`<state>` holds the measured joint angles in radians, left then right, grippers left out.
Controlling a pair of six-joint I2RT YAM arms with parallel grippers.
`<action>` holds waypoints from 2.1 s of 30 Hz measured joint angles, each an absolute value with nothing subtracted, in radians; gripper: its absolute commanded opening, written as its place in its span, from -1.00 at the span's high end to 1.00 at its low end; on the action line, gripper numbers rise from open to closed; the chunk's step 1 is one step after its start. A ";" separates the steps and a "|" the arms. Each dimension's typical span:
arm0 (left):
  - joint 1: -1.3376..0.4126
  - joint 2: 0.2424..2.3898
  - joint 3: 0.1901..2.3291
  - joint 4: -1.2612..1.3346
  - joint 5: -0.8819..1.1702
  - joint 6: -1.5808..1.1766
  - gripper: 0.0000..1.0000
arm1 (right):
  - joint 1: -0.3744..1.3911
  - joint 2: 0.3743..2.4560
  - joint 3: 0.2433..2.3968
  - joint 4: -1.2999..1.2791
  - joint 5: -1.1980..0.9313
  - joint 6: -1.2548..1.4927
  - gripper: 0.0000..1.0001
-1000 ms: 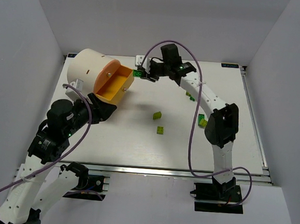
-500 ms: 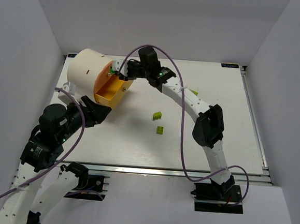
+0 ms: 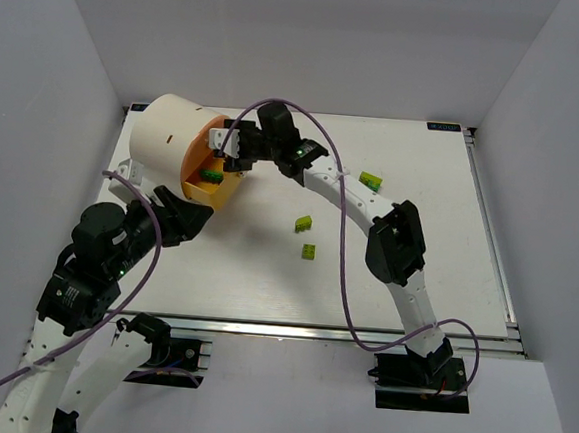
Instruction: Sort the legos into containers by color
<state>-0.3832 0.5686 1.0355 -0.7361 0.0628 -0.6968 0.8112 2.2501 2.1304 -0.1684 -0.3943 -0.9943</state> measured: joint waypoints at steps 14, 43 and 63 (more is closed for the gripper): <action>-0.389 0.792 0.952 -0.466 0.255 -0.697 0.59 | 0.630 1.881 1.849 -0.191 -0.270 -0.466 1.00; -0.513 1.068 0.913 -0.147 0.391 -0.694 -0.20 | 0.147 1.751 1.294 -0.674 -0.022 0.000 -0.35; -0.557 1.023 0.874 -0.165 0.298 -0.720 -0.21 | 0.160 1.954 1.385 -0.633 0.043 0.024 -0.23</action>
<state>-0.5571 1.0233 0.8738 -0.1654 0.2977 -0.7200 0.1596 1.9545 1.3853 -0.6327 0.0429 0.0238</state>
